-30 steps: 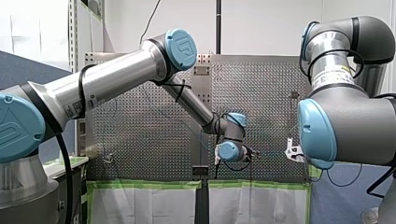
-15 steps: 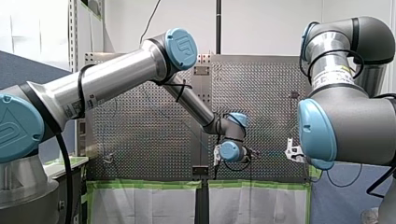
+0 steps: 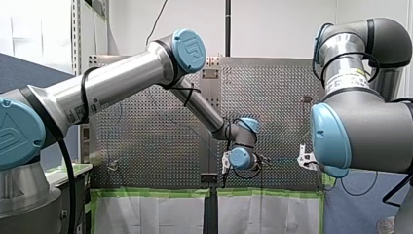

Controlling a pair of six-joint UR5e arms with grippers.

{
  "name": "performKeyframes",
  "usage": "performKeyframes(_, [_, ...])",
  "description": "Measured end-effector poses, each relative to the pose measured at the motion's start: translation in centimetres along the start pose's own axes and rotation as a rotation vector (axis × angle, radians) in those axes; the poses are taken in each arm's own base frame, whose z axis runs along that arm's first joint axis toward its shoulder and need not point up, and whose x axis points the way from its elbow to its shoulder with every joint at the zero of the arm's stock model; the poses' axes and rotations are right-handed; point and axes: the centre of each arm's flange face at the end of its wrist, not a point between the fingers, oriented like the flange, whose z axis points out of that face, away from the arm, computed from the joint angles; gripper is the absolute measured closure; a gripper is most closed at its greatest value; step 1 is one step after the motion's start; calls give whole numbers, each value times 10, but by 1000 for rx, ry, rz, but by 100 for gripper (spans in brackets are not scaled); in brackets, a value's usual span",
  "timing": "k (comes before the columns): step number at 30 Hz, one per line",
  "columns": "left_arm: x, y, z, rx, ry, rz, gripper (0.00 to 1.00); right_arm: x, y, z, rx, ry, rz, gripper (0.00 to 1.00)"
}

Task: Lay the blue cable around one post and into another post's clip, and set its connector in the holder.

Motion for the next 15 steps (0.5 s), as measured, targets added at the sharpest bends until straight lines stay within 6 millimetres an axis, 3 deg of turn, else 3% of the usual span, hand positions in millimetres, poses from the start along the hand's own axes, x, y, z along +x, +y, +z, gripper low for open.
performKeyframes(15, [-9,2,-8,-35,-9,1,0,-1,0,0,0,-2,-1,100])
